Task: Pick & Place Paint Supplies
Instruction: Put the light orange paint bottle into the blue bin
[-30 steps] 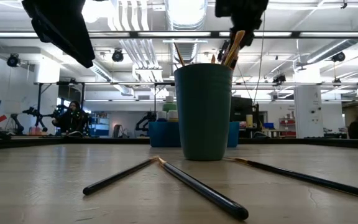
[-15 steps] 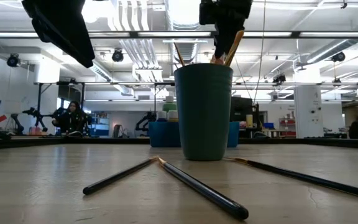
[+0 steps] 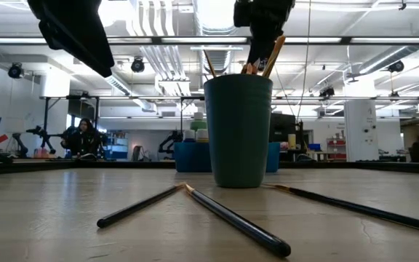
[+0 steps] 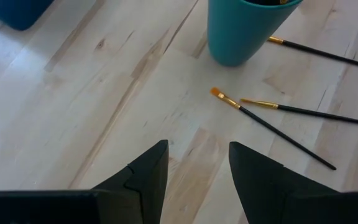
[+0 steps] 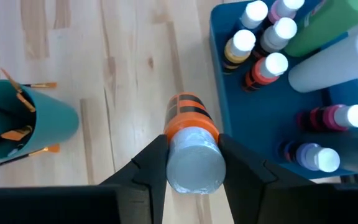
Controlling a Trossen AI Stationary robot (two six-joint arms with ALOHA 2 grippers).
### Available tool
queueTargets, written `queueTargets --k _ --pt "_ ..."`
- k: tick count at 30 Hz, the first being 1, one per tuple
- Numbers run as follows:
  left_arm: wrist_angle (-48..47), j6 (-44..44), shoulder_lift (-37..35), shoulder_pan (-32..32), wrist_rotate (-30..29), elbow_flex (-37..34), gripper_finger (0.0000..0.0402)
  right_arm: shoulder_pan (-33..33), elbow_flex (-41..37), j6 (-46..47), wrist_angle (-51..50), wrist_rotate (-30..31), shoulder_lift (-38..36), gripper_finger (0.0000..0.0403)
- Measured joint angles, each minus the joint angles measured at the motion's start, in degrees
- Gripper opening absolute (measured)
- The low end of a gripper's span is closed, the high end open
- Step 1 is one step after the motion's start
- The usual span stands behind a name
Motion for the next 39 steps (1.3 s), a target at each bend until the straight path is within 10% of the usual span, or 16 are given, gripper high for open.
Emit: queueTargets --k 39 --pt "0.48 0.80 -0.02 0.25 -0.26 0.00 0.0175 -4.92 0.42 -1.10 4.07 -0.79 2.98 0.0113"
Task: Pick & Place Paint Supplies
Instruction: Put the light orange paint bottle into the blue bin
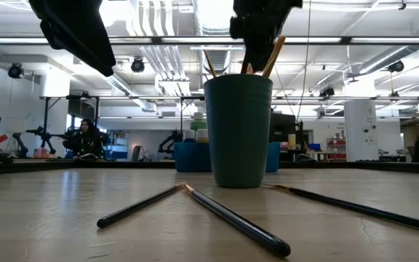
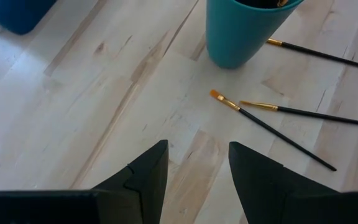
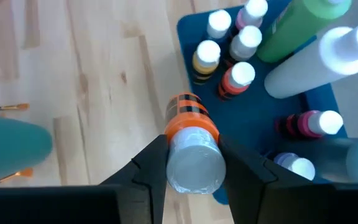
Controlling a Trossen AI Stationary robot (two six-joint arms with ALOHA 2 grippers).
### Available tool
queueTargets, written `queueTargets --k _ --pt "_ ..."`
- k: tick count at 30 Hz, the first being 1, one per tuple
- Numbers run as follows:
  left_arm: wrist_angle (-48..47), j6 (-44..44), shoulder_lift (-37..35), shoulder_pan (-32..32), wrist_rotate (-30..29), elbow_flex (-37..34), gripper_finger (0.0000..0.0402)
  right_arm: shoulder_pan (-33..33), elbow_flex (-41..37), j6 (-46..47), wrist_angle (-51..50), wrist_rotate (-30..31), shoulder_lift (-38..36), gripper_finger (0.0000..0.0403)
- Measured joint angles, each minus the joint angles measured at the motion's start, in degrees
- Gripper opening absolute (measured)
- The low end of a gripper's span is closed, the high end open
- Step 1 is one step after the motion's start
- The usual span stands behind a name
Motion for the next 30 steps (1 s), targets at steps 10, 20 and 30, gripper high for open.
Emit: queueTargets --k 10,20,30 --pt "0.04 -0.32 0.02 0.12 0.02 0.00 0.0175 -5.49 1.75 -2.69 0.63 0.21 8.47 0.0113" --pt "0.02 0.71 0.00 0.23 0.01 0.00 0.0175 -9.35 8.57 -4.23 -3.23 0.15 17.70 0.0113" --pt "0.00 2.07 -0.01 0.24 0.04 0.00 0.0175 -9.73 15.95 -6.82 -8.79 0.17 24.79 0.0113"
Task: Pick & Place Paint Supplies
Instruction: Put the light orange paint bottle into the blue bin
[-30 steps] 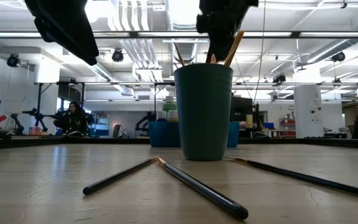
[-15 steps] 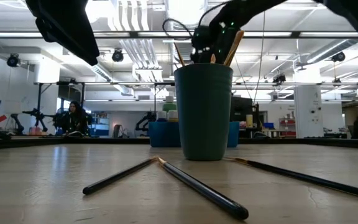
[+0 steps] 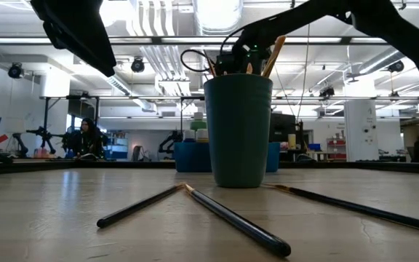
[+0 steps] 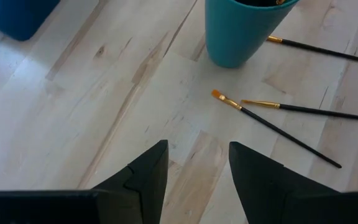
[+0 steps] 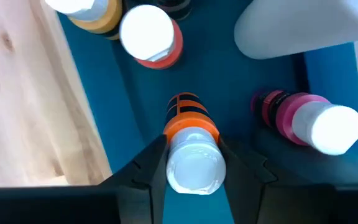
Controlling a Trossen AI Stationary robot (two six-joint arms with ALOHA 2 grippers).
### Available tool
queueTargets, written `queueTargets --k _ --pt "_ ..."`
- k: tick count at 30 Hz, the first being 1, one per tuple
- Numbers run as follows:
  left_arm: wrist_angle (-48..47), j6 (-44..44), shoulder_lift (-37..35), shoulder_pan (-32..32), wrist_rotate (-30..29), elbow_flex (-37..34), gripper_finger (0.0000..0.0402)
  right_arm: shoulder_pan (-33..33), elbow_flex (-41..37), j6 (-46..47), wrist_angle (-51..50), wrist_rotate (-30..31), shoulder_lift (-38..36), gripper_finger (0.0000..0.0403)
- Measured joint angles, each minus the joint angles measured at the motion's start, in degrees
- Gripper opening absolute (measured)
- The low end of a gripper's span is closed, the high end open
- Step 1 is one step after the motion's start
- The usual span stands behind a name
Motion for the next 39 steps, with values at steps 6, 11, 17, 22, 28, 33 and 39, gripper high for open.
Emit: queueTargets --k 6,11,17,22,28,33,39 --pt "-0.03 0.08 0.00 0.01 0.01 0.00 0.0174 0.02 -0.04 -0.91 -0.99 0.09 0.03 0.0113" --pt "-0.05 0.31 0.01 0.01 0.00 0.00 0.0175 0.04 -0.33 -0.69 -1.14 0.16 0.01 0.0113" --pt "-0.06 0.22 0.00 -0.01 0.01 0.00 0.0174 0.16 -0.65 0.41 -1.56 0.23 -0.08 0.0113" --pt "-0.07 0.25 0.01 -0.01 0.01 0.00 0.0175 1.41 -0.70 -0.69 -2.52 0.36 -0.10 0.0113" --pt "-0.07 0.22 0.00 -0.01 0.01 0.00 0.0175 3.08 -0.85 -4.54 -2.34 3.91 0.01 0.0113" --pt "-0.09 0.20 0.02 -0.01 0.01 0.00 0.0175 3.04 -0.85 -4.93 -2.08 4.33 0.01 0.0113" --pt "-0.09 -0.02 0.02 -0.01 0.03 0.00 0.0175 3.08 -0.87 -4.93 -2.10 4.34 0.03 0.0113"
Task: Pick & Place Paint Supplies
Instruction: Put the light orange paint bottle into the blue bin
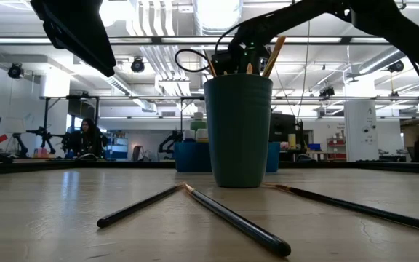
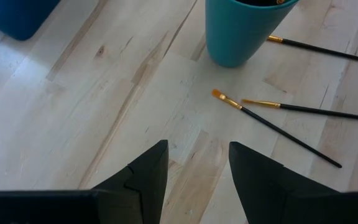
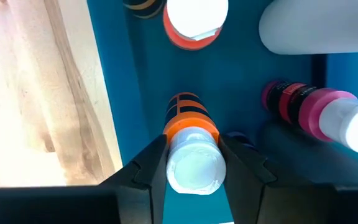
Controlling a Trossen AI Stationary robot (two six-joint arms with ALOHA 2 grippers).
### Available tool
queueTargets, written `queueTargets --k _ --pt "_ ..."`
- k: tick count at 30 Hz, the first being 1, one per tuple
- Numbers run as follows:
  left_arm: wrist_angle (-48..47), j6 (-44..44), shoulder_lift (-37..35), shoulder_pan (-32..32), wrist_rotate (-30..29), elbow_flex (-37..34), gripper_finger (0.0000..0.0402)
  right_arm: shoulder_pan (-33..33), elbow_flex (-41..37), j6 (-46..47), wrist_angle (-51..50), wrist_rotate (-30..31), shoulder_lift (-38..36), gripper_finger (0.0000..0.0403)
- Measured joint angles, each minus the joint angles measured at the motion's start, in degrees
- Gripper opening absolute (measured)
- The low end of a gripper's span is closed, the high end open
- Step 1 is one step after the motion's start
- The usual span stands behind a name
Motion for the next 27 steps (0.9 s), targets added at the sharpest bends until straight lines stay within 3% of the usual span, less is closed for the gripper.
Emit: queueTargets --k 8,19,27 --pt "0.00 -0.02 -0.02 0.00 0.00 0.00 0.0175 0.00 -0.01 0.22 0.05 0.12 -0.02 0.0153" --pt "0.00 -0.04 -0.02 0.00 0.00 0.00 0.0175 0.02 0.50 0.57 -0.58 0.17 -0.04 0.0120" --pt "-0.02 -0.04 -0.02 0.00 0.00 0.00 0.0175 0.53 4.02 0.42 -1.46 0.12 -0.52 0.0175"
